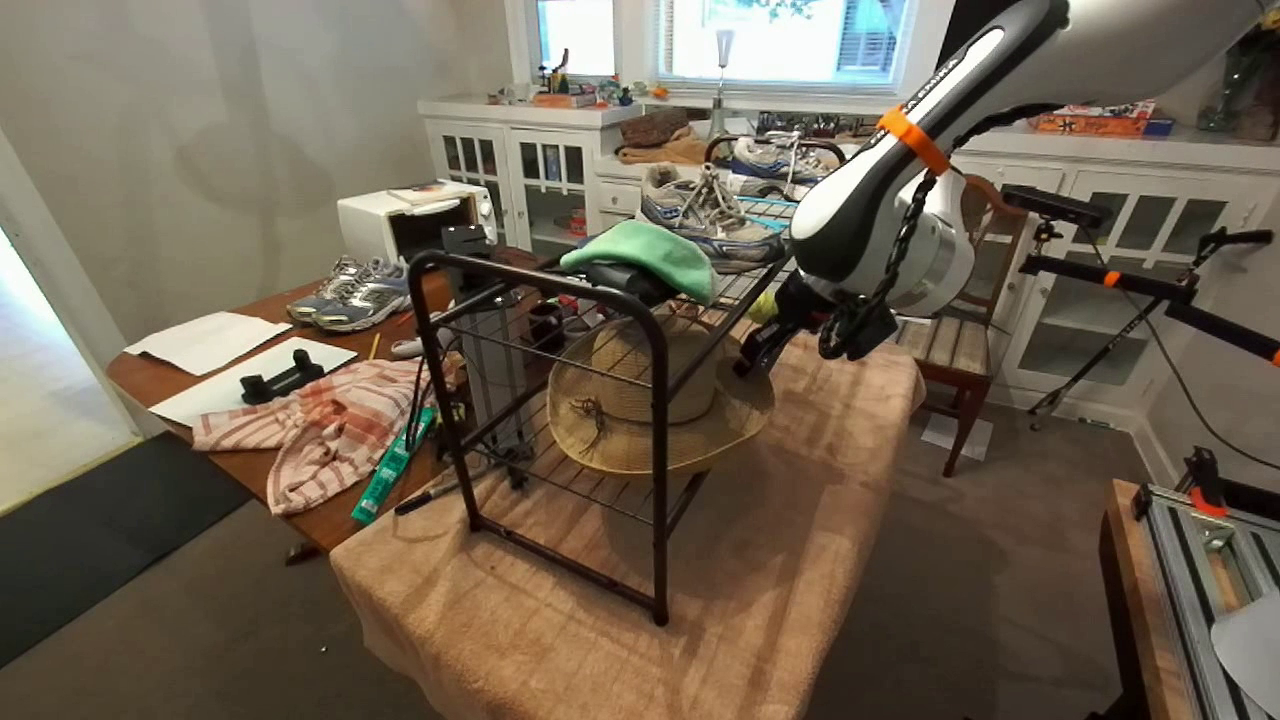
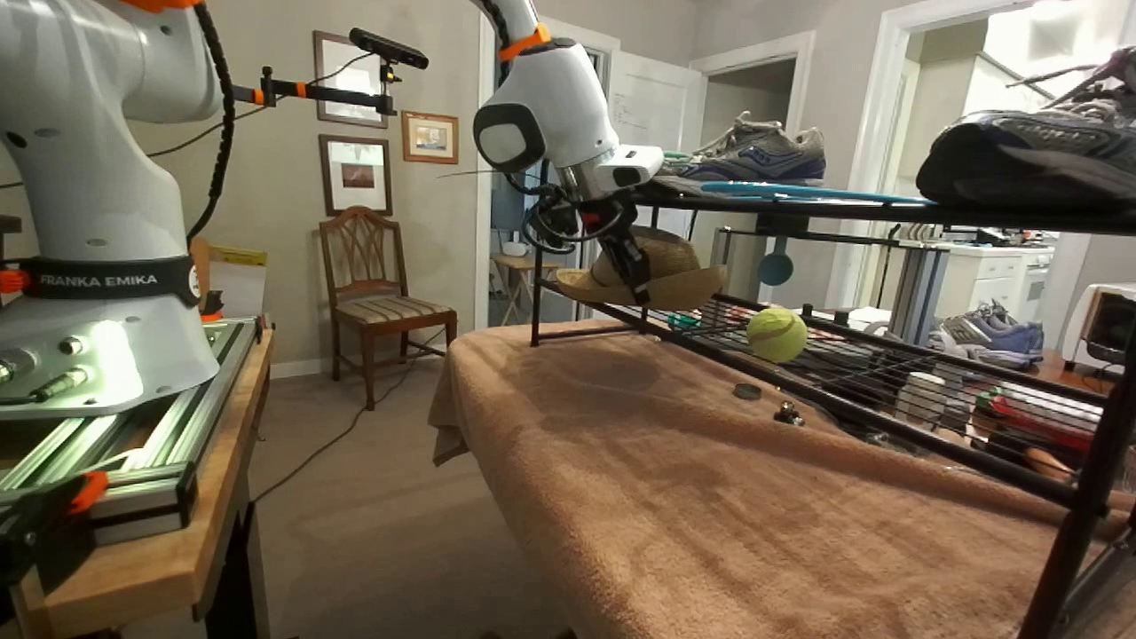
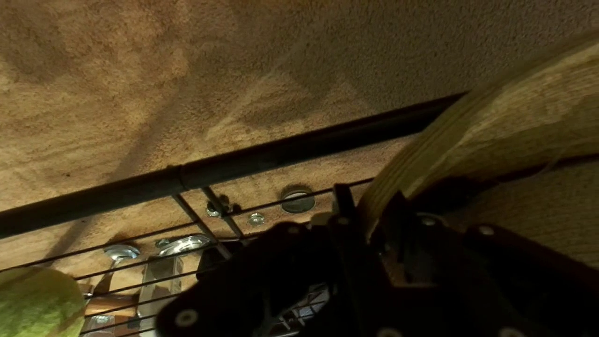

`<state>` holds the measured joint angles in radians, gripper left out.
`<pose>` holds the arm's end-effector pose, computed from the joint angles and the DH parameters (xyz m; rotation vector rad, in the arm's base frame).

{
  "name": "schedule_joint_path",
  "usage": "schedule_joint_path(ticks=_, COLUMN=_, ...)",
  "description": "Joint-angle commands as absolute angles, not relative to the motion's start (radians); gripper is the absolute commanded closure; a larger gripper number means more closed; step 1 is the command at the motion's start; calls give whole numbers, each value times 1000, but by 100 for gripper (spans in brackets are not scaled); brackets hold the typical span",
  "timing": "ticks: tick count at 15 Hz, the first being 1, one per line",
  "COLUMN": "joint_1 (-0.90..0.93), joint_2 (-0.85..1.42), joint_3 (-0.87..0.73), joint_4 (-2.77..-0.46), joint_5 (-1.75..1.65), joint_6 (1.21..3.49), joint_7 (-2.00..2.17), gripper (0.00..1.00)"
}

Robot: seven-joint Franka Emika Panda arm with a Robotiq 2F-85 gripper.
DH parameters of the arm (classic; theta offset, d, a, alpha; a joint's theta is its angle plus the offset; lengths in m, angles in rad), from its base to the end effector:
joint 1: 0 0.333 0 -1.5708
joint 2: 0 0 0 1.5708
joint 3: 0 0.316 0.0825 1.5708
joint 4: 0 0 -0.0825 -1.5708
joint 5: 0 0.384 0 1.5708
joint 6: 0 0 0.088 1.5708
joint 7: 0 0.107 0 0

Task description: Pick up the hat and put it on top of the stand

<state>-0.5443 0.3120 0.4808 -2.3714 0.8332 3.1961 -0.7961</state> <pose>0.5173 -0.1010 0.2453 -2.9386 0.2493 -0.7985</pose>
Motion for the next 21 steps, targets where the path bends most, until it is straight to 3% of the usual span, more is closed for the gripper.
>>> schedule_joint_path(ticks=1, joint_1=-610, joint_2=306, joint_3=562, joint_4=-2385, joint_5=868, joint_6=3201, joint_7=-829, gripper=100)
schedule_joint_path(ticks=14, joint_1=-807, joint_2=-73, joint_3=763, joint_4=-2653, joint_5=1165, joint_6=2842, joint_7=-934, gripper=99)
schedule_joint_path(ticks=20, joint_1=-786, joint_2=-377, joint_3=653, joint_4=-2803, joint_5=1217, joint_6=2605, joint_7=-901, gripper=99)
schedule_joint_path(ticks=21, joint_1=-635, joint_2=-405, joint_3=482, joint_4=-2825, joint_5=1157, joint_6=2585, joint_7=-858, gripper=99)
